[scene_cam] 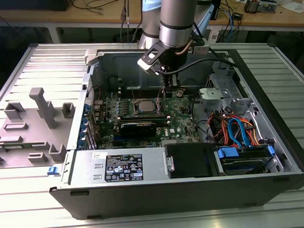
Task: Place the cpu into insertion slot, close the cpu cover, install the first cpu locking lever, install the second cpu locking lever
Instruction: 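Close the cpu cover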
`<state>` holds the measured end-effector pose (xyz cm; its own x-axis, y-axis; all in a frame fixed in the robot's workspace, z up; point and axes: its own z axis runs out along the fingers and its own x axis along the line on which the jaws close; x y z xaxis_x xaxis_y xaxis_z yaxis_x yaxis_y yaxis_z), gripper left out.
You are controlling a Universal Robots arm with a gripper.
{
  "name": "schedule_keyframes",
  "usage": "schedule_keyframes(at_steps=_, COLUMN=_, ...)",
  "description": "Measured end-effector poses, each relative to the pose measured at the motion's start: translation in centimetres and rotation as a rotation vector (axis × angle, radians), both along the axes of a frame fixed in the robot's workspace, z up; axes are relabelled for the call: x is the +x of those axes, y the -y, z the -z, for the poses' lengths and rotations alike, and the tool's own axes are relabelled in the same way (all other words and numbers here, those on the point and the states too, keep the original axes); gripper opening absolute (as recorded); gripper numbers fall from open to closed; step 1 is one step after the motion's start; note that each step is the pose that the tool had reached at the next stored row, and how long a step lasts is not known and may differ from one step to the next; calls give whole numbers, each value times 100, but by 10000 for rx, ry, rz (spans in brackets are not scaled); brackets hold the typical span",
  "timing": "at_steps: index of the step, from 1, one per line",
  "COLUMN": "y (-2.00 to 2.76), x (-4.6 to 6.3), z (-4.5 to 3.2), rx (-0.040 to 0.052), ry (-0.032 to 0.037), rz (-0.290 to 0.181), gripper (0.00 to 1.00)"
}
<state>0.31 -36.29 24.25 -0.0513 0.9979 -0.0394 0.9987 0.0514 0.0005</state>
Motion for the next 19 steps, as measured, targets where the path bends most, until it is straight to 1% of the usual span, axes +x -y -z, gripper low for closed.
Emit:
schedule_keyframes(at_steps=11, y=0, x=-3, z=-13, rx=2, ry=-2, rz=1, gripper=11)
schedule_keyframes(at_steps=13, y=0, x=-3, z=-30, rx=-3, ry=-21, rz=1, gripper=11)
schedule_keyframes(at_steps=17, y=0, x=-3, z=-90, rx=-1, ry=-23, rz=1, gripper=11)
schedule_keyframes(at_steps=19, y=-1, x=-2, z=-106, rx=2, ry=-22, rz=0, gripper=11)
